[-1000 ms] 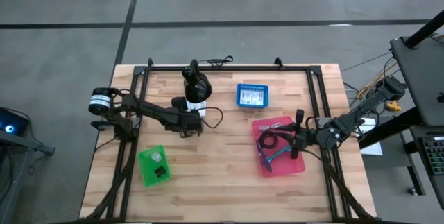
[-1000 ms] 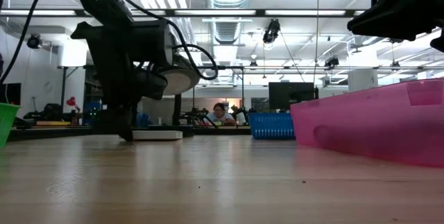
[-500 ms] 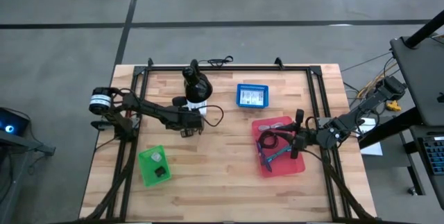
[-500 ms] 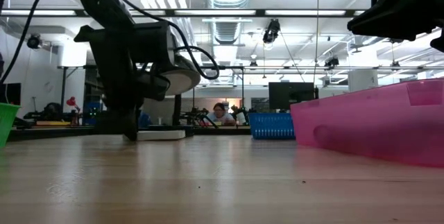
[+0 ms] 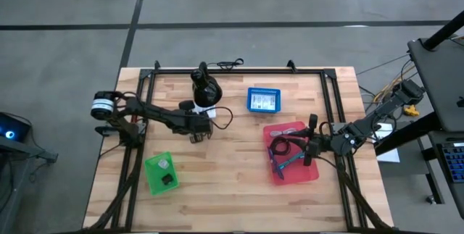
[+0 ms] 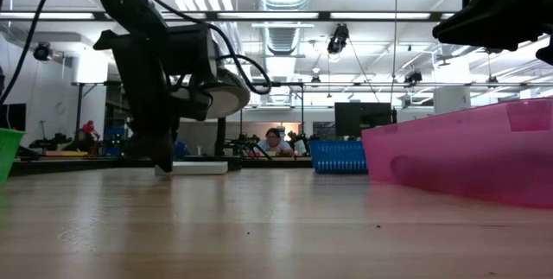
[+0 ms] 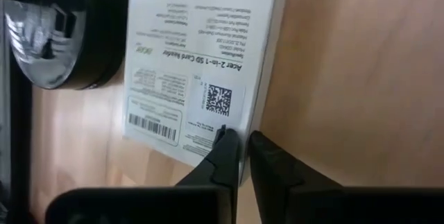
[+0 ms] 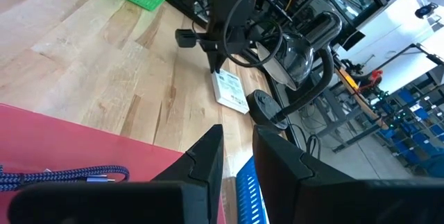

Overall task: Pick and place items into bin
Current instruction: Put the white card reader box into the blue bin

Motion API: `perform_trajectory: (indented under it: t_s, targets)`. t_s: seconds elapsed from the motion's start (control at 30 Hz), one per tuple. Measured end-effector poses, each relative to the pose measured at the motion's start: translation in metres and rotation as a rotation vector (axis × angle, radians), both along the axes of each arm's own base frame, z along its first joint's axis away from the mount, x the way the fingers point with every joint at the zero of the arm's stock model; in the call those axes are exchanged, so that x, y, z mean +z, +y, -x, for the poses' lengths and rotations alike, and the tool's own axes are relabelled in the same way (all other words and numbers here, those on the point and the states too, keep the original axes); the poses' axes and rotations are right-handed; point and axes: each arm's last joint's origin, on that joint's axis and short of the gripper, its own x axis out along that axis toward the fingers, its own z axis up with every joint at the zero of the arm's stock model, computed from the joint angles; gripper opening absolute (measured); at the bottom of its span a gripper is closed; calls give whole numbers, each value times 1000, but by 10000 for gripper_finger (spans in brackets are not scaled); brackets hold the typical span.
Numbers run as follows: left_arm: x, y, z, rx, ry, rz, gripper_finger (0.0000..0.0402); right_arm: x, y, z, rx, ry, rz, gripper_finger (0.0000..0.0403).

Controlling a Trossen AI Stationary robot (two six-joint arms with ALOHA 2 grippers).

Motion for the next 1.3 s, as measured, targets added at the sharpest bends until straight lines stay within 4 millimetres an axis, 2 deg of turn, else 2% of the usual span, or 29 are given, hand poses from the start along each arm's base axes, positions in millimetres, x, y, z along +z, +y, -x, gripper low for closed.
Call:
perform_trajectory:
  t_s: [0.27, 0.43, 0.7, 1.1, 1.3]
  targets:
    - [0, -16, -2, -13, -31, 86, 10, 0, 0, 0, 0, 0, 0, 68]
    - [6, -32, -9, -11, -85, 155, 10, 0, 0, 0, 0, 0, 0, 68]
    - [21, -76, -21, -47, -191, 262, 10, 0, 0, 0, -1, -1, -4, 68]
    - [37, -146, -19, -29, -308, 499, 10, 0, 0, 0, -2, -2, -7, 68]
    - [43, -161, -20, -79, -348, 519, 10, 0, 0, 0, -2, -2, -8, 68]
